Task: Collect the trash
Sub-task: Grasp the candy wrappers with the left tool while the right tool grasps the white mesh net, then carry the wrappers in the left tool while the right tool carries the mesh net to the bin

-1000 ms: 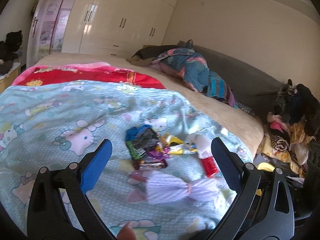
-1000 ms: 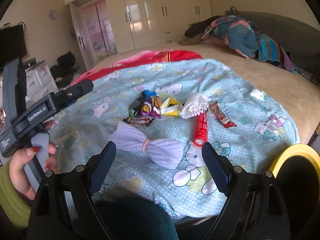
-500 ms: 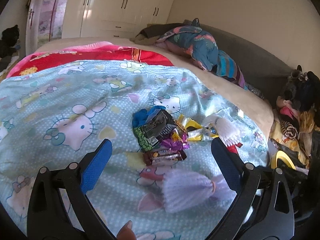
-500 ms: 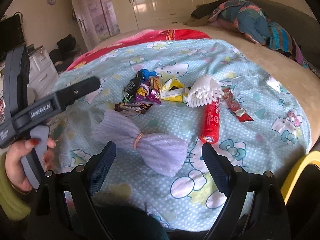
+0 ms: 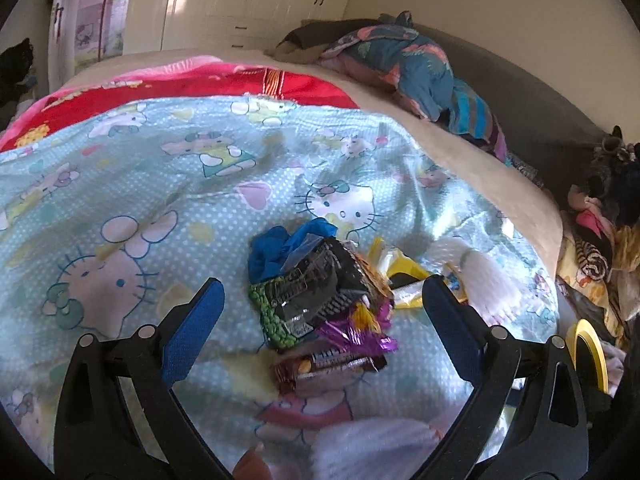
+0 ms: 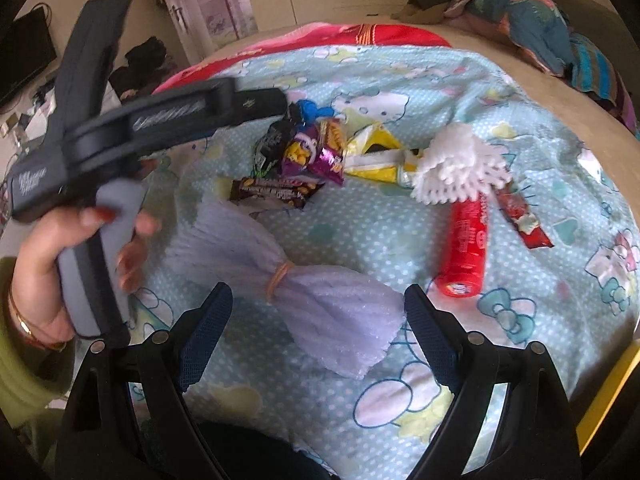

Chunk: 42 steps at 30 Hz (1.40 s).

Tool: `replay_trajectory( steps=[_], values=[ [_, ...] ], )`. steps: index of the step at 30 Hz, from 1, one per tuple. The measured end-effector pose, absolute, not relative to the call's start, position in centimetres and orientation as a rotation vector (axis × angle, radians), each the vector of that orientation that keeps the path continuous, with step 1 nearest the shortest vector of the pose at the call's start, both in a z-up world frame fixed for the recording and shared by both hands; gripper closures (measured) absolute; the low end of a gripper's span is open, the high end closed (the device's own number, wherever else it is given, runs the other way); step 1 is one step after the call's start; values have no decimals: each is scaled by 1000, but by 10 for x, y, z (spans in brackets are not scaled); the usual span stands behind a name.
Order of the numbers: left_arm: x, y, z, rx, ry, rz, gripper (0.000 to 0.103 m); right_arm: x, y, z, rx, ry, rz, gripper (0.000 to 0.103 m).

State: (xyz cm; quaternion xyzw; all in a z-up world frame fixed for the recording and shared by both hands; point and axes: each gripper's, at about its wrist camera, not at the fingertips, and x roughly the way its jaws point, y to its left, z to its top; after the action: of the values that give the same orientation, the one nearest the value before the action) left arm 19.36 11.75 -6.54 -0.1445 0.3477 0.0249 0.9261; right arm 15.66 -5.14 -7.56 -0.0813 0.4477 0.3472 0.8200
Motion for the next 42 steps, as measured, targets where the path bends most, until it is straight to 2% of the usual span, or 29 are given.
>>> replay_trajectory(
  steps=[3,5,7,11,24,35,42],
  values=[
    [202,117,-69,-300,729,52,12,159,-51,-81,-163,971,744,32],
    [207,116,-71,-306,738,49,12,160,-54,-84,-142,985,754,47],
    [212,115,-72,-304,750,54,13,158,-56,-84,-136,987,764,52],
    [221,114,-79,-288,795,72,31,151,-59,-82,-155,971,770,64],
    [193,121,-78,-372,758,59,77,123,-79,-74,-70,913,748,72],
    [152,141,-73,-456,706,57,89,108,-95,-62,-31,855,731,75],
    [129,148,-64,-469,666,50,91,102,-101,-54,-15,828,724,75]
  ],
)
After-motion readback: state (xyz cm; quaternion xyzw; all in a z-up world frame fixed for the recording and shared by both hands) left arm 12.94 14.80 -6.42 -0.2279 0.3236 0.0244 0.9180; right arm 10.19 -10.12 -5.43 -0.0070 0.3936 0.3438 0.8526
